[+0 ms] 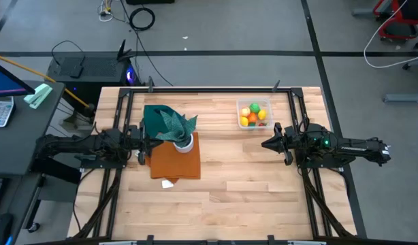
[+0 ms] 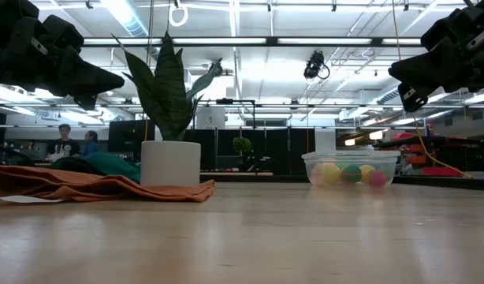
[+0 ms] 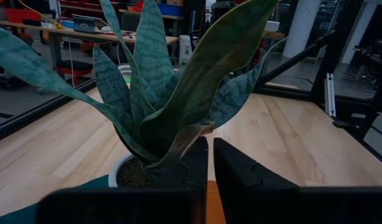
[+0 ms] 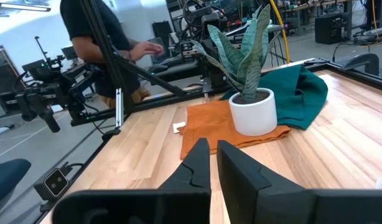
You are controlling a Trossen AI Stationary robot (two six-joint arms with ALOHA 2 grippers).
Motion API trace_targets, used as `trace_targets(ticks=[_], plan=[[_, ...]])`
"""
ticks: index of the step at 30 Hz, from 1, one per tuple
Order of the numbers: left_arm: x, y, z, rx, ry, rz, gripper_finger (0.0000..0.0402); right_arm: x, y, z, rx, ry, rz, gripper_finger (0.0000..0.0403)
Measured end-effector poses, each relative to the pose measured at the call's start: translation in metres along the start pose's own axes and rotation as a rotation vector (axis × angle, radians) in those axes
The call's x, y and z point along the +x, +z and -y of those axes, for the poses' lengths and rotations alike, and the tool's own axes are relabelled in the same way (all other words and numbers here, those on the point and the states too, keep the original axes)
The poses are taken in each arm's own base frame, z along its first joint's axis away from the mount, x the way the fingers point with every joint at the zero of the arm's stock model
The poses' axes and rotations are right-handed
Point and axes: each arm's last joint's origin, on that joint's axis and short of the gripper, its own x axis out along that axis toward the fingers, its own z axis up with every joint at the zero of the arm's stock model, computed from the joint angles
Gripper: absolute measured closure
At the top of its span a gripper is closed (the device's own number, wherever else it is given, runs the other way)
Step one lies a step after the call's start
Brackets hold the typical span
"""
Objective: Pick and placing Produce into tupperware
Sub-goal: Return to Home Position
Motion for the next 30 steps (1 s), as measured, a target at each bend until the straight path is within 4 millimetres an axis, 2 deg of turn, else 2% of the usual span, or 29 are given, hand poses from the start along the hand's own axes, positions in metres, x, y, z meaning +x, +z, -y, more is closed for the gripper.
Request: trace_targets(ticks=[9,21,30], plan=[[0.0,0.0,0.0,0.0,0.0,0.0,0.0381,0.0,0.0,0.0,0.0,0.0,0.0,0.0403],[0.0,0.0,0.0,0.0,0.0,0.0,0.0366,0.0,0.0,0.0,0.0,0.0,0.0,0.0403],[0.0,-0.0001,0.0,0.0,0.0,0.0,0.0378,0.0,0.0,0.0,0.0,0.0,0.0,0.0403]])
